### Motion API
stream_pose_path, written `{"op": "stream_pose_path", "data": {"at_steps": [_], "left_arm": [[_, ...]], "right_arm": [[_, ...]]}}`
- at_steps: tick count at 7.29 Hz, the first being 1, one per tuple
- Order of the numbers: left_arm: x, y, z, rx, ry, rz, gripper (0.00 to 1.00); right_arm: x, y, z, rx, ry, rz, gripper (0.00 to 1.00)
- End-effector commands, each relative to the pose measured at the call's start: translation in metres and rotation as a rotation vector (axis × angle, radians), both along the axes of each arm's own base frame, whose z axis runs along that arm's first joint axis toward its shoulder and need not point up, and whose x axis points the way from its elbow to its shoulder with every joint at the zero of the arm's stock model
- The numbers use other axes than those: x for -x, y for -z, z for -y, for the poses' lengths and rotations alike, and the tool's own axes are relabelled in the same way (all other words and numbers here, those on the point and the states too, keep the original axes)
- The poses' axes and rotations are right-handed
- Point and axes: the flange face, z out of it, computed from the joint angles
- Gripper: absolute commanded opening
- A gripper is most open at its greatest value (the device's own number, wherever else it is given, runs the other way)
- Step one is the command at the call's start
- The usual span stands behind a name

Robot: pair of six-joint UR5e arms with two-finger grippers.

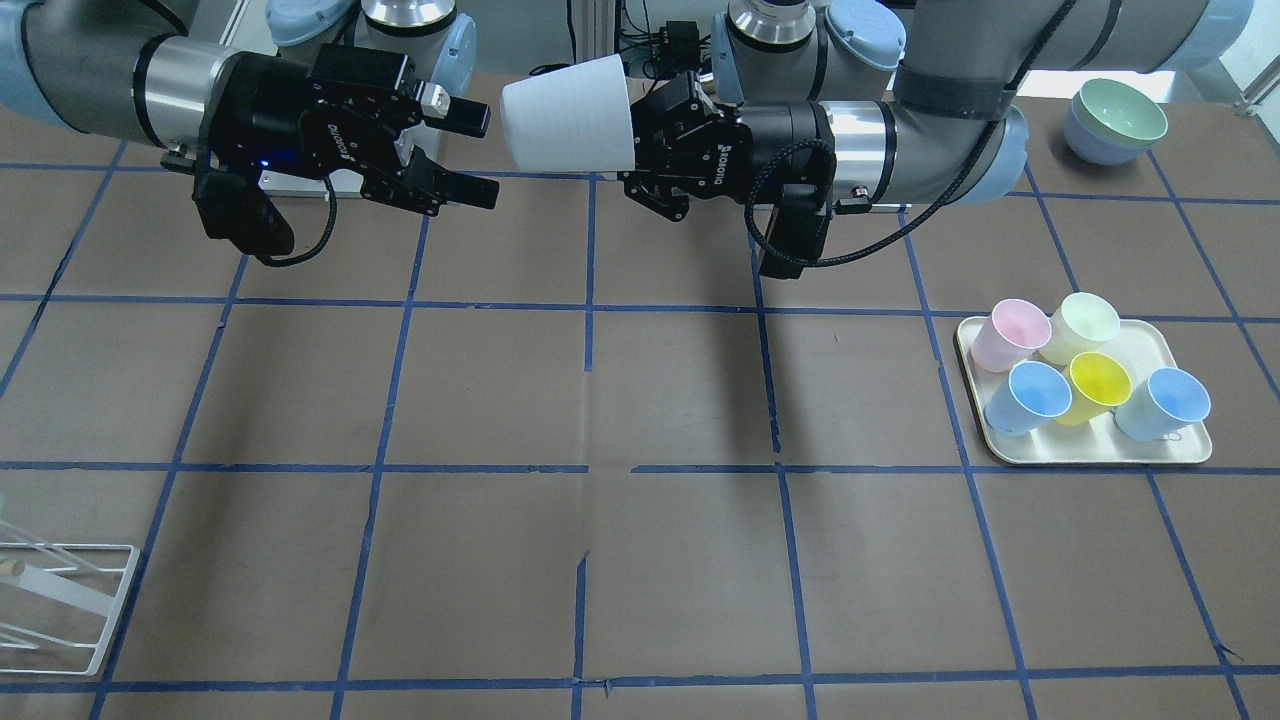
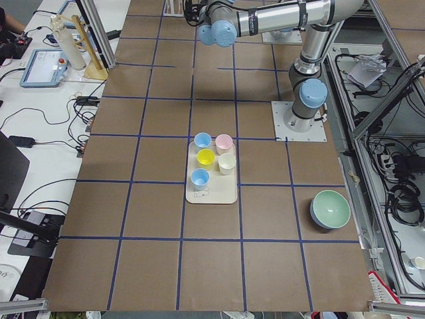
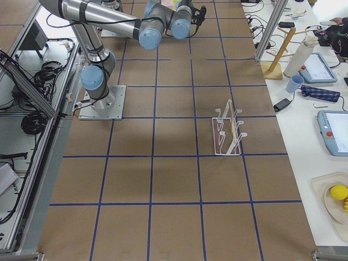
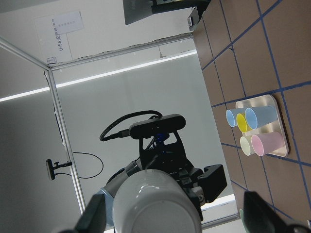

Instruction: Transfer IKEA cup to right arm and place on rack

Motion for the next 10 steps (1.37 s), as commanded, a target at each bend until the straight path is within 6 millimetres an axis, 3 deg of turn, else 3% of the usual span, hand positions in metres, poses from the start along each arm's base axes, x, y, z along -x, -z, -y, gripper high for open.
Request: {"op": "stream_pose_path", "data": {"at_steps": [1, 4, 5, 8, 9, 10], "left_arm": [[0.001, 0.004, 0.006, -0.007, -0.012, -0.007, 0.0], [0.005, -0.001, 0.001, 0.002, -0.006, -0.007, 0.0], [0.005, -0.001, 0.001, 0.004, -0.006, -0.007, 0.0], [0.005, -0.006, -0.001, 0.012, -0.006, -0.007, 0.0], [0.005, -0.008, -0.003, 0.015, -0.006, -0.007, 0.22], [0.005, -0.008, -0.003, 0.016, -0.005, -0.006, 0.3]], "right_arm": [[-0.019, -0.003, -0.008, -0.046, -0.035, 0.01, 1.0], [-0.026, -0.008, -0.008, -0.066, -0.037, 0.047, 1.0], [-0.026, -0.008, -0.008, -0.075, -0.036, 0.048, 0.96], [-0.027, -0.009, -0.009, -0.079, -0.036, 0.053, 0.65], [-0.027, -0.009, -0.009, -0.079, -0.036, 0.053, 0.51], [-0.027, -0.011, -0.009, -0.076, -0.034, 0.054, 0.4]]}}
